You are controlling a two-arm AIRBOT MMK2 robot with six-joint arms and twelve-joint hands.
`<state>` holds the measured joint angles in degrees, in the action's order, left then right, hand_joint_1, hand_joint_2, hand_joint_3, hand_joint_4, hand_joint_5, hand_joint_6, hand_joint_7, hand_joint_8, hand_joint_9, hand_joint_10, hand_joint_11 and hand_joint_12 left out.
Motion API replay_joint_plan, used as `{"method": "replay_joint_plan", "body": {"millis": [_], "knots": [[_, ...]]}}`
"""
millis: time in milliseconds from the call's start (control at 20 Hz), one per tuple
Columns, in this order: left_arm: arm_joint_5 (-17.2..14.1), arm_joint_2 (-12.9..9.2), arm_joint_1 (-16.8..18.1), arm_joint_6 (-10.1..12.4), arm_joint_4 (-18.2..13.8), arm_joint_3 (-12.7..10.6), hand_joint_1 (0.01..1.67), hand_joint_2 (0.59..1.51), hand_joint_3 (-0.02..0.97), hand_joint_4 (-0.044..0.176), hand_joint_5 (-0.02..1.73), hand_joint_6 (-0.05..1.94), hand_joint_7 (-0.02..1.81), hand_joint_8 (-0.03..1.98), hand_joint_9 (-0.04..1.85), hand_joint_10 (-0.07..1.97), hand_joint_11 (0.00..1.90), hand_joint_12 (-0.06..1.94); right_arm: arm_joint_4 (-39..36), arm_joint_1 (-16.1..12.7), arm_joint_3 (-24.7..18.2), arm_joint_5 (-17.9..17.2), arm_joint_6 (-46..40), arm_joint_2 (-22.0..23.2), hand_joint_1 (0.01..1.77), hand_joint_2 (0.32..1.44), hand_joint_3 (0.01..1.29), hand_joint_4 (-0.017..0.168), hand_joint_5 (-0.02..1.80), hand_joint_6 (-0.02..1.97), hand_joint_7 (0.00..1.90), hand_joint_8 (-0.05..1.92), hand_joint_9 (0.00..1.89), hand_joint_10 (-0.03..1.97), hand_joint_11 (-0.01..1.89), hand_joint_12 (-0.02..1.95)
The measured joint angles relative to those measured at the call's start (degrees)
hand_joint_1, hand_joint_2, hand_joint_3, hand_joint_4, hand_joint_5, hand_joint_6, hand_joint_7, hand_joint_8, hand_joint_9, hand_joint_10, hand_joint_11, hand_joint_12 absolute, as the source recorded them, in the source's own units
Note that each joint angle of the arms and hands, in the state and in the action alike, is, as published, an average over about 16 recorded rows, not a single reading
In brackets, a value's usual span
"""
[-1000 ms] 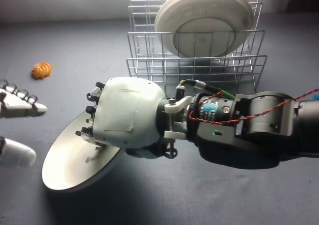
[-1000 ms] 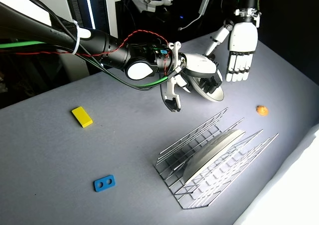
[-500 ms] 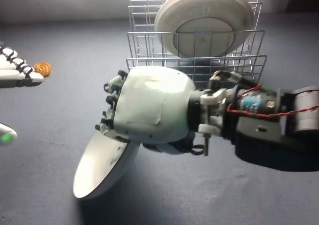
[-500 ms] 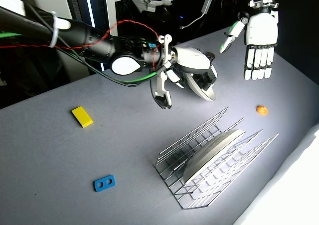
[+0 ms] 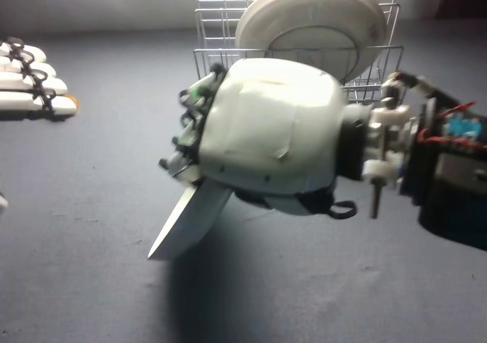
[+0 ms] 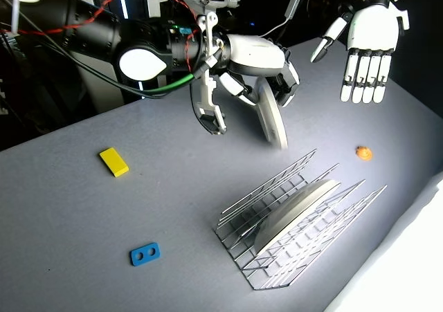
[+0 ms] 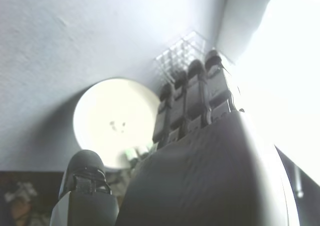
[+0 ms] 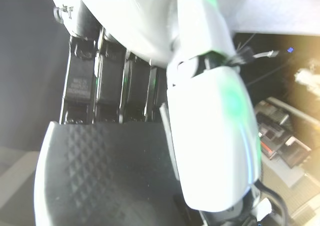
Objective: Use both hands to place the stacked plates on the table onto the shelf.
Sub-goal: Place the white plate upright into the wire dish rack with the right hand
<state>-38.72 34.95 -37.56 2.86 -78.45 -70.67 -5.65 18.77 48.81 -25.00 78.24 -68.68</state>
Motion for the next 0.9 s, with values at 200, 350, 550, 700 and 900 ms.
{"method": "replay_joint_plan", "body": {"millis": [200,350,550,700,900], "knots": [[-3.50,0.35,1.36,-1.56,-2.45,-1.35,0.01,1.117,0.009,0.007,0.09,0.01,0.08,0.00,0.07,0.01,0.03,0.02,2.01,-1.43,-2.35,-0.17,-0.59,3.09,1.32,1.03,0.01,0.002,0.88,1.05,0.97,1.04,0.91,1.04,0.69,1.19],[-5.37,0.55,2.10,-2.25,-4.19,-2.05,0.01,1.117,0.009,0.007,0.09,0.01,0.08,0.00,0.07,0.01,0.03,0.02,3.59,-2.58,-3.51,-0.32,-1.25,5.06,1.31,1.03,0.01,0.001,0.88,1.04,0.97,1.03,0.92,1.04,0.69,1.20],[-6.76,0.64,2.75,-2.66,-5.92,-2.63,0.01,1.116,0.009,0.008,0.09,0.01,0.08,0.00,0.07,0.01,0.03,0.01,5.40,-4.32,-4.42,-0.46,-2.35,7.14,1.31,1.04,0.01,0.000,0.88,1.03,0.97,1.03,0.92,1.03,0.68,1.20],[-7.31,0.70,2.99,-2.82,-6.72,-2.95,0.01,1.116,0.009,0.007,0.08,0.01,0.08,0.00,0.07,0.01,0.03,0.01,7.01,-6.06,-4.75,-0.38,-3.19,8.51,1.30,1.04,0.01,0.000,0.88,1.03,0.97,1.03,0.92,1.03,0.69,1.20],[-7.70,0.78,3.15,-2.86,-7.21,-3.25,0.01,1.115,0.009,0.008,0.09,0.01,0.08,0.00,0.08,0.01,0.04,0.01,9.88,-8.42,-4.67,-0.16,-4.05,9.93,1.31,1.04,0.01,-0.004,0.88,1.02,0.97,1.04,0.91,1.10,0.69,1.21]]}}
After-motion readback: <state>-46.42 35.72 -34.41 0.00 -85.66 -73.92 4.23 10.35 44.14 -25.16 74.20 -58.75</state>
